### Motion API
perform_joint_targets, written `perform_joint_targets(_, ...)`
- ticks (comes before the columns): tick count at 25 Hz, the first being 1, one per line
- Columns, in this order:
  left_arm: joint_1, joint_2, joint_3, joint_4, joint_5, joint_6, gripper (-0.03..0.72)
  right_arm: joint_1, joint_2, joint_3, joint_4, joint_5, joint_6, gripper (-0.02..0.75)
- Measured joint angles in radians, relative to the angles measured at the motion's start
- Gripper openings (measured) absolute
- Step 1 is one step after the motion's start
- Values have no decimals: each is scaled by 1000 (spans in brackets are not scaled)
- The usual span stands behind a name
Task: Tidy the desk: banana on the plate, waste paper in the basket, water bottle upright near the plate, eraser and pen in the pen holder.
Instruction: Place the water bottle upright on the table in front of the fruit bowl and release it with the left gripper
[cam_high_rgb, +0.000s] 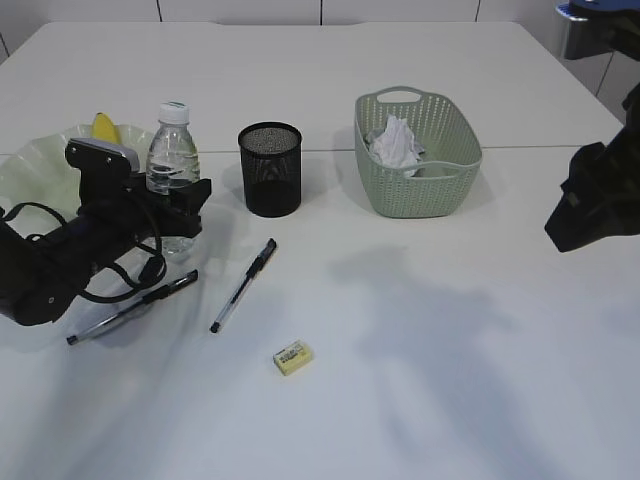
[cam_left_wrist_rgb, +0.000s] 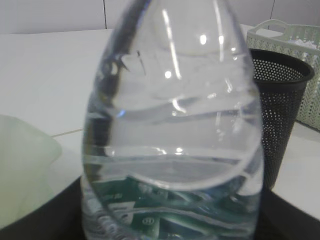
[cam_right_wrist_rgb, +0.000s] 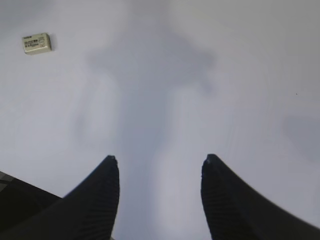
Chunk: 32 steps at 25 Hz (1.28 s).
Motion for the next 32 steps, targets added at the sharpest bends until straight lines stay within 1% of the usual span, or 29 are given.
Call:
perform_joint_targets(4,0,0,0,-9,0,0,481,0,0,0,0,2,0,393)
perform_joint_targets(9,0,0,0,-17,0,2,515,0,0,0,0,0,0,393)
perform_joint_targets(14,0,0,1,-21,0,2,524,0,0,0,0,0,-1,393)
perform_joint_targets(18,0,0,1,-21,0,2,554,0,0,0,0,0,-1,393)
perform_joint_targets(21,0,0,1,-21,0,2,563,0,0,0,0,0,-1,393)
perform_joint_targets(24,0,-6,7,-2,0,2,572,0,0,0,0,0,-1,393)
perform_joint_targets(28,0,-11,11,14,0,2,610,0,0,0,0,0,-1,393)
perform_joint_targets(32,0,-11,11,18,0,2,619,0,0,0,0,0,-2,393)
